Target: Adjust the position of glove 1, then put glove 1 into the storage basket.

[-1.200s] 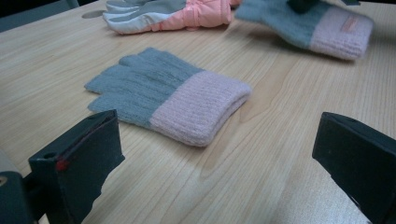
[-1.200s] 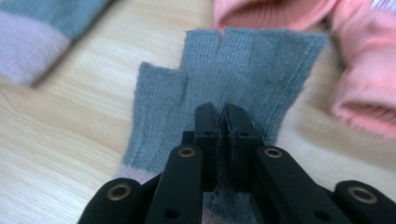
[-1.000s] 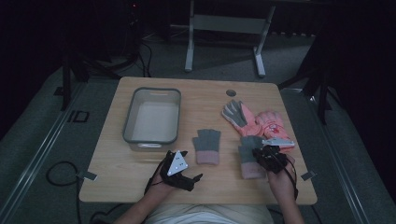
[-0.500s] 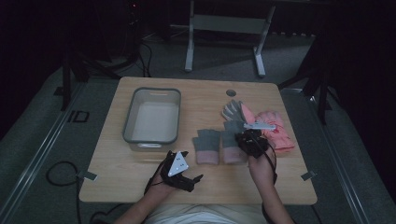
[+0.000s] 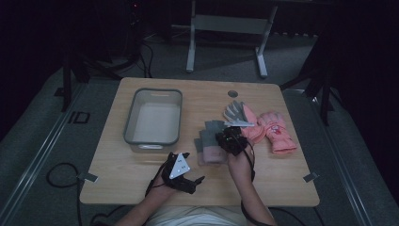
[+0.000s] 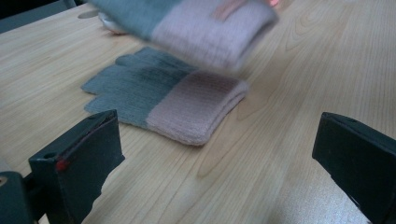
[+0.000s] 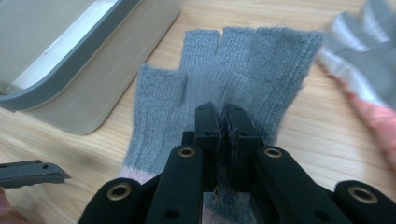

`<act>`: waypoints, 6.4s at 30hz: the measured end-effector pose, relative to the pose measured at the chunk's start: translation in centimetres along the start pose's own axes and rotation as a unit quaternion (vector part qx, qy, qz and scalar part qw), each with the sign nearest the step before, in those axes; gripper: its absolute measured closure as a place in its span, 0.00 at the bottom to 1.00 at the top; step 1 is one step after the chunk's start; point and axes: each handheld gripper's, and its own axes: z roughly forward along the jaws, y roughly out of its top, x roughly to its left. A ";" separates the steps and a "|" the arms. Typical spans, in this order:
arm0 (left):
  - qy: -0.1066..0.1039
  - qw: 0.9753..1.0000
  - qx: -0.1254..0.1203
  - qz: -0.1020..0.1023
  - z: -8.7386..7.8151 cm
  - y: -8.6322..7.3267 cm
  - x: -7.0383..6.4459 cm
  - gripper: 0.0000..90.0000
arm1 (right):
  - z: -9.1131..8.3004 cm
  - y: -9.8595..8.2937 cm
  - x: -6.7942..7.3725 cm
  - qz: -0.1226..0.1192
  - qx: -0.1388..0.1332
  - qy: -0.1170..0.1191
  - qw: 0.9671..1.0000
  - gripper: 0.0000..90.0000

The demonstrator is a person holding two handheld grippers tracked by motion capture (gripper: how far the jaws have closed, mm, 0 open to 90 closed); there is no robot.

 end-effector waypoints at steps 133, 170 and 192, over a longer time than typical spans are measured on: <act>-0.055 0.971 0.119 0.199 3.3 12.4 5.3 0.77 | 2.3 8.4 -4.1 0.003 0.029 0.147 0.989 0.84; -0.020 0.952 0.188 0.242 -6.3 11.2 13.5 0.76 | 6.7 15.1 6.7 -0.053 0.029 0.214 0.975 0.84; -0.073 0.917 0.282 0.273 -4.2 5.7 17.9 0.75 | 15.3 13.2 9.4 -0.035 0.098 0.187 0.977 0.84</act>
